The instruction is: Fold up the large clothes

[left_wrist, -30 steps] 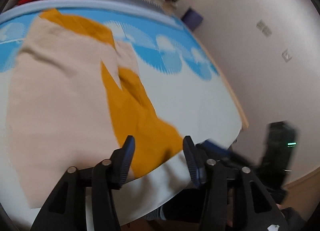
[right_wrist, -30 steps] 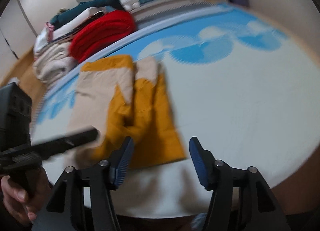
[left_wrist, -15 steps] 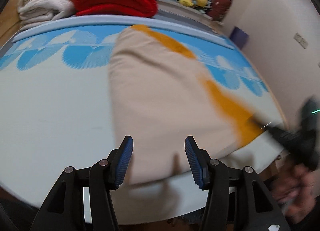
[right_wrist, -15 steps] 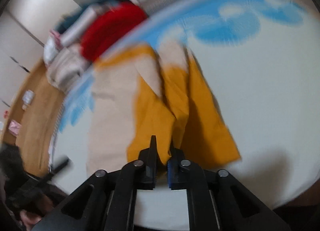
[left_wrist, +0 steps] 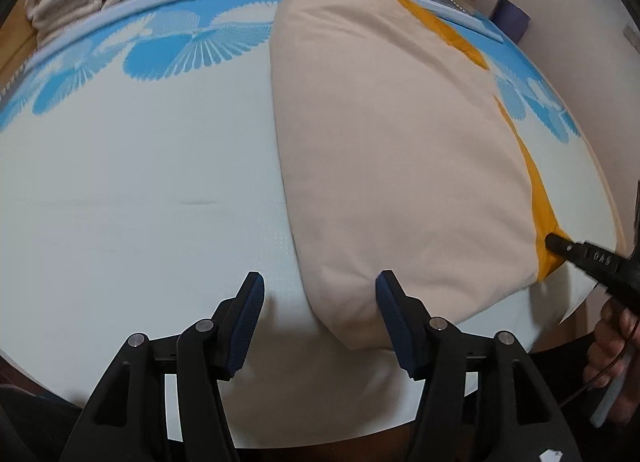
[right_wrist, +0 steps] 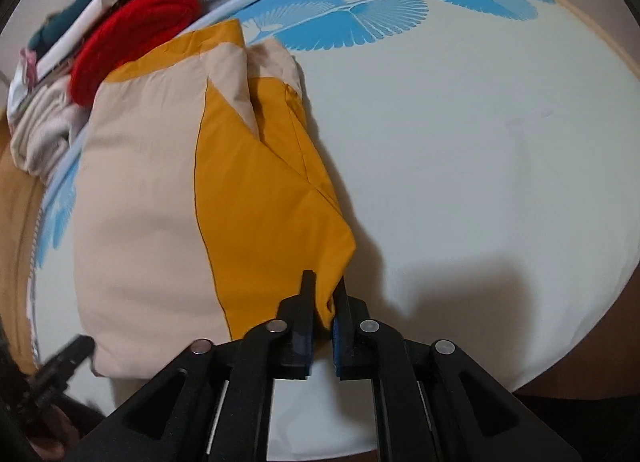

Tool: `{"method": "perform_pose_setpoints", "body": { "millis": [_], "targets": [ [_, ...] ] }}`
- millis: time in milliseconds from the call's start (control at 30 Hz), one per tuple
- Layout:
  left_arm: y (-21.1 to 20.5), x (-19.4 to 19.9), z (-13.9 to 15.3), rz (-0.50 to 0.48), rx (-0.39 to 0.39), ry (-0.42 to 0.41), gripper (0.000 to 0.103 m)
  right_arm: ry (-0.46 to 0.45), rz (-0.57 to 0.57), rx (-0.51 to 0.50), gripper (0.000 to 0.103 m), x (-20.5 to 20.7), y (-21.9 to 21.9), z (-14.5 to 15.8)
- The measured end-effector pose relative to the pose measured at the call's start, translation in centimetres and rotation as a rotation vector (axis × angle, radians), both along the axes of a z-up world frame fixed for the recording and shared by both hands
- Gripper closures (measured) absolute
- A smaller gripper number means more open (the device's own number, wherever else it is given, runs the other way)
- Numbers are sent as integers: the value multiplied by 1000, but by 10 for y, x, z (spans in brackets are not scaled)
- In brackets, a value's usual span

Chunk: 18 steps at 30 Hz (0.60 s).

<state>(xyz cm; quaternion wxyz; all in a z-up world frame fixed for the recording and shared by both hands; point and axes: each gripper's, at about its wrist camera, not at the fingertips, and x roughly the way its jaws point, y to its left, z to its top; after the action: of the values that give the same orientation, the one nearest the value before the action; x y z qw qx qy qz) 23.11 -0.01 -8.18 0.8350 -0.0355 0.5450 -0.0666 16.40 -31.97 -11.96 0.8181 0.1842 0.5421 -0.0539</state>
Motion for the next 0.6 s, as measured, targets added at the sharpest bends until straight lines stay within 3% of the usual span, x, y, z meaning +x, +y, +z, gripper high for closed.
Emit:
{"method": "perform_pose_setpoints", "body": {
  "millis": [100,167,333,600],
  "targets": [
    [-6,-14,8,6,66,-37,46,7,-37,-37,75,-12,-6,9],
    [-9,-24,16,20,87,-68,36,-34,-53,-84,72,-22,-10,30],
    [-13,-49,43,51,73,-145,19,-204,4,-199,56,-52,-6,81],
    [-19,-107,85,92,38,-232,8,-388,99,-281,27,-139,27,144]
  ]
}}
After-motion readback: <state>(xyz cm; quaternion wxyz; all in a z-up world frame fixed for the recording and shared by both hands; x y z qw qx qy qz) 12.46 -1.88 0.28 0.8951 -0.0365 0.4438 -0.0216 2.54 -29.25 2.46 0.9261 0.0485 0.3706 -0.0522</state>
